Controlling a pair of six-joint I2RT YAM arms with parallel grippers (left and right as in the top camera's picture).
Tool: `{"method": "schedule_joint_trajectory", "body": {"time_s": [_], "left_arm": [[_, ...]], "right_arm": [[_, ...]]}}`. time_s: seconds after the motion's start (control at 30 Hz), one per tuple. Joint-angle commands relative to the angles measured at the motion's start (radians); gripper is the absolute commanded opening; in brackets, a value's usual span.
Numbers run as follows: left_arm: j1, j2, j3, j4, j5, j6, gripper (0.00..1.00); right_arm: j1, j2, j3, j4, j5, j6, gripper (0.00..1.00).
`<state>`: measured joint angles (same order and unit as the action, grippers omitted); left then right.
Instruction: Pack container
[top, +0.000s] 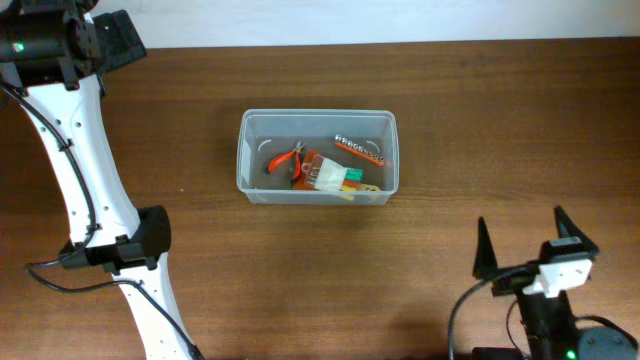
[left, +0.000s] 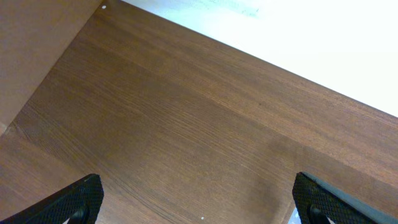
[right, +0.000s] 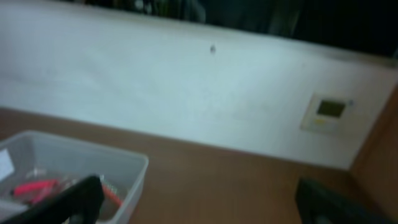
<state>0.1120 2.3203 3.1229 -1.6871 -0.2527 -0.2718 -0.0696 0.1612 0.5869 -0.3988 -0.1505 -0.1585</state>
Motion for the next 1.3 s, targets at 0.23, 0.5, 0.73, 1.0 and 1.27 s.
{"method": "schedule_joint_trajectory", "body": {"time_s": [0.23, 0.5, 0.73, 1.0, 1.27], "left_arm": [[0.006, -0.028, 0.001, 0.000, -0.017, 0.012, 0.99], [0.006, -0.028, 0.001, 0.000, -0.017, 0.012, 0.99], [0.006, -0.028, 0.001, 0.000, -0.017, 0.012, 0.99], [0.006, -0.028, 0.001, 0.000, -0.017, 0.012, 0.99], [0.006, -0.028, 0.001, 0.000, -0.017, 0.012, 0.99]], "right_arm": [[-0.008, -0.113, -0.345, 0.362, -0.065, -0.002, 0.99], [-0.008, -0.158, -0.387, 0.366, -0.063, -0.002, 0.99], [-0.008, -0.158, -0.399, 0.367, -0.052, -0.002, 0.99], [-0.008, -0.158, -0.528, 0.552, -0.011, -0.002, 0.99], [-0.008, -0.158, -0.581, 0.603, 0.008, 0.017, 0.99]]}}
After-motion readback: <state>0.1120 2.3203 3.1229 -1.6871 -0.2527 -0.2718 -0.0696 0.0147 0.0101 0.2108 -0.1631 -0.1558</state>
